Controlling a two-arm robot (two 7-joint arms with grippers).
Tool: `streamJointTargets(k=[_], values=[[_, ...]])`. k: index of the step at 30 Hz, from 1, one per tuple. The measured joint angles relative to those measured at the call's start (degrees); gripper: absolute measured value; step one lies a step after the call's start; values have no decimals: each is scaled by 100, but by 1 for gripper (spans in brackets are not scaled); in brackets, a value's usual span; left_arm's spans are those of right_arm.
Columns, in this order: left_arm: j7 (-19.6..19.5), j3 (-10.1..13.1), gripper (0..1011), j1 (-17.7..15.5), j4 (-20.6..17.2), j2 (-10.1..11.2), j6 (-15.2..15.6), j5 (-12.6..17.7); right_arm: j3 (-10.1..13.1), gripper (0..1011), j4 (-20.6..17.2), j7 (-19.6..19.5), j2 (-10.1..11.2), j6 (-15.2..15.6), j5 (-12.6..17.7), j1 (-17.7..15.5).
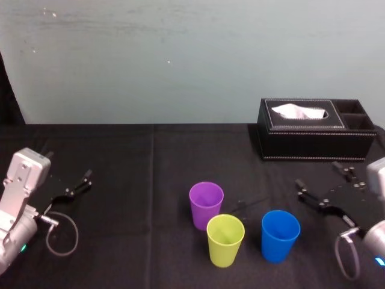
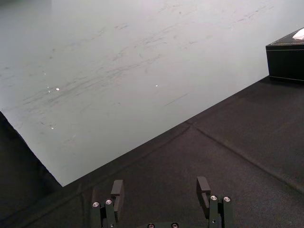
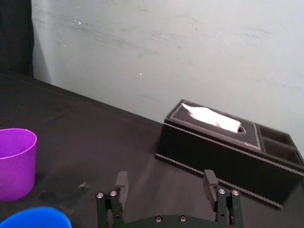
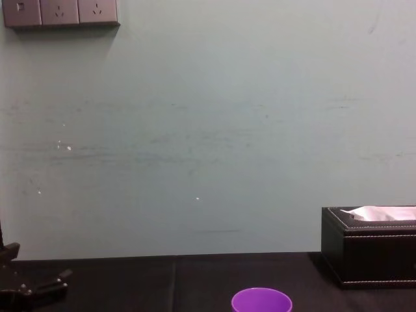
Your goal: Stack the three plastic cups sequentially using one hand.
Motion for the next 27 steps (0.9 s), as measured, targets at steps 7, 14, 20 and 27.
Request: streamJointTargets(k=[7,14,20,27], values=[[0,0,1000,0,0,0,0,0,571,1002,-656,208,403,410,646,-845],[0,0,1000,0,0,0,0,0,996,1000,-1184,449,703,644,1049,-1678],[0,0,1000,0,0,0,0,0,1261,1002,-1508,587,750,695,1290,-2229],[0,0,1000,0,0,0,0,0,1271,1002,-1701,736,663,762,1344,-2443]])
